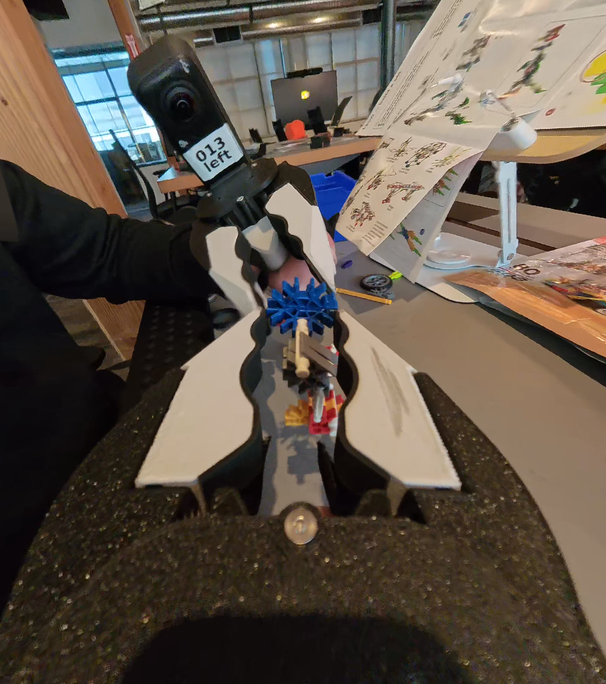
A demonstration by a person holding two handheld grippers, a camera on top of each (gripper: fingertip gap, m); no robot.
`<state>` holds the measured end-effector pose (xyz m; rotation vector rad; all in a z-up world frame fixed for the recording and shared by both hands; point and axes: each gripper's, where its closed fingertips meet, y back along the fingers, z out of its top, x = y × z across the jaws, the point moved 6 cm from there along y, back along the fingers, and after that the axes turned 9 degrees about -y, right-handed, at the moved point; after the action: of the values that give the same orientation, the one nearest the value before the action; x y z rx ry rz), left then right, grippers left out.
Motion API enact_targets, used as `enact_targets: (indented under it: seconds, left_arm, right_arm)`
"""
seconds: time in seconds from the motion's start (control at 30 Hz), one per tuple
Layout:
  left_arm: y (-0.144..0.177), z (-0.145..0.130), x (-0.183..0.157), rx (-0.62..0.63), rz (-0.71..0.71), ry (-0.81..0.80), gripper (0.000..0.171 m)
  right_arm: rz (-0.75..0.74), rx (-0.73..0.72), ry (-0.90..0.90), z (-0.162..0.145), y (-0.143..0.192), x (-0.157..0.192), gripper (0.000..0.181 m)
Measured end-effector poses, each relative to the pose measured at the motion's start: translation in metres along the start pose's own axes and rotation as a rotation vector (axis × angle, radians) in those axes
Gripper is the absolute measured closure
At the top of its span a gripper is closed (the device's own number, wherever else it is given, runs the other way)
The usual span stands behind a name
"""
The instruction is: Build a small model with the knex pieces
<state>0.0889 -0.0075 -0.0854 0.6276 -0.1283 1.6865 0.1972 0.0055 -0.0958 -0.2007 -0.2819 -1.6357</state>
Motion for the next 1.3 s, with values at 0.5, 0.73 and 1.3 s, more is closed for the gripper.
enact_targets:
  seconds: [0.5,0.73,1.3]
  left_arm:
    - [-0.004,-0.105,0.016,0.561,-0.089,0.368,0.117]
    - [-0.003,-0.113,0.014,0.567,-0.113,0.435,0.142]
    - [0.016,-0.05,0.015,-0.135,-0.095,0.395,0.144]
  right_arm:
    - [-0.087,0.064,-0.039,-0.014,0.003,-0.03,0.146]
    - [-0.079,0.123,-0.03,-0.021,-0.004,-0.03,0.146]
    - [-0.024,0.163,-0.06,-0.029,-0.007,-0.027,0.146]
